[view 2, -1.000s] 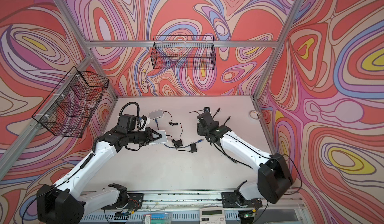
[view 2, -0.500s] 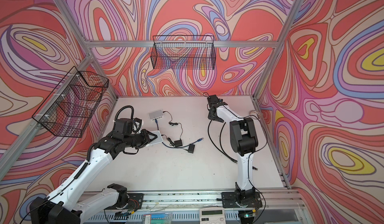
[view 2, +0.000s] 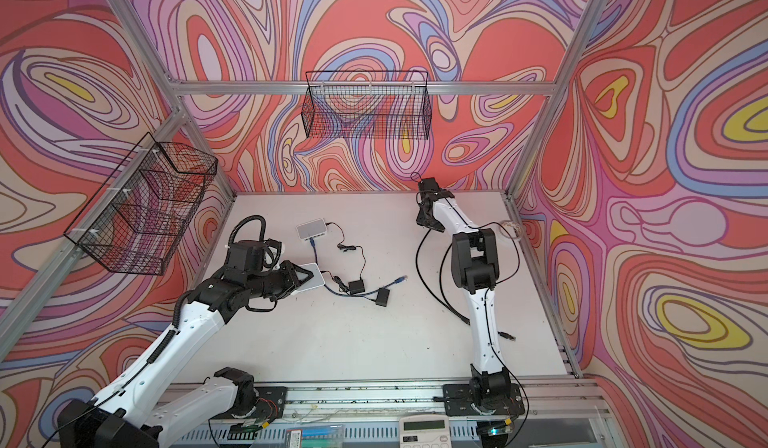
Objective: Insert the plug into the switch port
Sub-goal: 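Grasp a black ethernet cable just behind its plug with the right gripper, then lift and carry the ethernet plug toward the white box with the right gripper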
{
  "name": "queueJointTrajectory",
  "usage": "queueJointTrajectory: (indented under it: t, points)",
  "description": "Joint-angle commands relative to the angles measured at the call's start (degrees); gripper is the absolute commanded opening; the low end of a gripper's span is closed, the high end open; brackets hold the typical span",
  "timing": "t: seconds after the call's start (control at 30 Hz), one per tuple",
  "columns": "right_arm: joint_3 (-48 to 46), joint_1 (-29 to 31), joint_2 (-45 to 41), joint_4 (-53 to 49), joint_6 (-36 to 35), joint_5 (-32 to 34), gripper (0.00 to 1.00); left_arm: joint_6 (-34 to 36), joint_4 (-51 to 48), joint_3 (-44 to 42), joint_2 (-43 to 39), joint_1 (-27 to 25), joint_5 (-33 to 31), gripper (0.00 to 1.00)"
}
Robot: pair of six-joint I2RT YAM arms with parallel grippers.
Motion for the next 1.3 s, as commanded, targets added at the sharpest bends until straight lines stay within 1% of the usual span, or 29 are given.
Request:
queueJointTrajectory:
  t: [0.0, 0.27, 0.73, 0.9, 1.1, 1.2, 1.27]
  points:
    - [2.33, -0.70, 2.90, -3.44, 1.69, -0.40, 0.56, -0.71, 1.51, -0.28, -1.60, 0.24, -0.29, 0.00]
    - [5.80, -1.89, 6.27, -4.04, 2.13, -1.63, 0.51, -0.32, 0.37, 0.33, -2.23, 0.25, -0.30, 0.00]
    - [11.40, -2.42, 10.89, -5.52, 2.95, -4.06, 0.30, 0.05, -0.27, 0.59, -2.41, 0.21, 0.01, 0.00]
    - [13.01, -2.53, 12.05, -5.74, 2.87, -4.36, 0.27, 0.17, -0.82, 0.63, -2.67, 0.19, -0.05, 0.00]
    - [13.72, -2.77, 12.86, -5.85, 1.89, -4.74, 0.17, 0.25, -0.96, 0.36, -2.87, 0.25, 0.02, 0.00]
    - [14.03, -2.83, 13.10, -5.64, 0.97, -4.80, 0.09, 0.24, -1.01, 0.16, -3.02, 0.20, 0.20, 0.00]
    - [14.29, -2.82, 13.20, -5.33, -0.05, -5.13, 0.02, 0.26, -1.22, 0.07, -3.11, 0.19, 0.33, 0.00]
